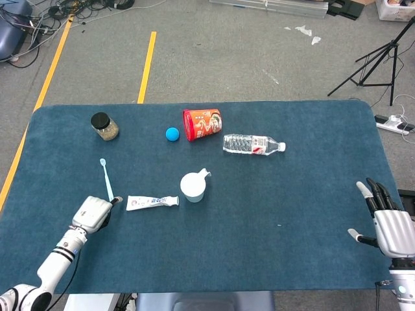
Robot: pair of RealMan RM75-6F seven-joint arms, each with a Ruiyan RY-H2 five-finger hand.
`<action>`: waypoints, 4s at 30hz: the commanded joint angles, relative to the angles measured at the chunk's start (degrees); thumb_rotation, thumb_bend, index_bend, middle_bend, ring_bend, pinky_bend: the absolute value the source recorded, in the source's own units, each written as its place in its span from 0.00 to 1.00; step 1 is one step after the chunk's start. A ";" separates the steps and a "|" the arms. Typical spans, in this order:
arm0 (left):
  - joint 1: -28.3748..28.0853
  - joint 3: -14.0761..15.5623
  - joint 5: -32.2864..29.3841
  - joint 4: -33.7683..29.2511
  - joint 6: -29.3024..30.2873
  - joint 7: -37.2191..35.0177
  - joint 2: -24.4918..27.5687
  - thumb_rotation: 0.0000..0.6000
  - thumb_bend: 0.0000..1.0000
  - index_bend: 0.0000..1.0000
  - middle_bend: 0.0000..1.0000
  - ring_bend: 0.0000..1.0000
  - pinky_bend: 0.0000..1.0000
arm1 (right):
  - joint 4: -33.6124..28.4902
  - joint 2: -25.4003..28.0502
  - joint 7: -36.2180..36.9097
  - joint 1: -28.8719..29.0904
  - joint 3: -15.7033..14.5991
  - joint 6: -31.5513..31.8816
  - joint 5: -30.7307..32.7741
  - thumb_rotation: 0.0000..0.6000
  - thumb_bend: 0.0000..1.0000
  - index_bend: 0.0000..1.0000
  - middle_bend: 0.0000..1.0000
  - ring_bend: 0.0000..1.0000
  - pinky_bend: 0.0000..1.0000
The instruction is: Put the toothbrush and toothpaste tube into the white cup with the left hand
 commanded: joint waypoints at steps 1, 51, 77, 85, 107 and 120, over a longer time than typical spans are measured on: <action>-0.27 0.06 -0.32 0.43 -0.18 0.06 -0.36 1.00 0.84 0.22 1.00 0.89 0.67 | 0.01 -0.01 -0.03 0.02 0.00 -0.07 0.04 1.00 0.00 0.00 0.00 0.00 0.36; -0.83 1.84 -6.55 5.76 -0.53 3.08 -0.57 1.00 0.84 0.22 1.00 0.90 0.67 | -0.08 -0.21 -0.68 0.14 0.08 -0.43 0.52 1.00 0.00 0.00 0.00 0.00 0.36; -0.94 0.25 -14.44 9.11 -0.13 9.04 -0.02 1.00 0.84 0.23 1.00 0.91 0.67 | -0.15 0.04 -0.27 0.01 0.15 -0.14 0.47 1.00 0.00 0.00 0.00 0.00 0.36; 0.28 -3.22 -14.82 2.01 3.84 2.88 3.76 1.00 0.80 0.33 1.00 0.83 0.67 | -0.19 0.00 -0.43 0.02 0.17 -0.17 0.54 1.00 0.00 0.00 0.00 0.00 0.36; -1.07 -9.65 -19.61 6.70 5.86 -7.26 -5.56 1.00 0.13 0.28 0.00 0.00 0.05 | -0.28 0.49 0.45 -0.18 0.24 0.09 0.53 1.00 0.00 0.00 0.00 0.00 0.36; -1.99 -12.38 -27.48 11.05 6.44 -3.25 -10.11 1.00 0.13 0.44 0.00 0.00 0.03 | -0.32 0.49 0.36 -0.16 0.22 0.00 0.54 1.00 0.00 0.00 0.00 0.00 0.36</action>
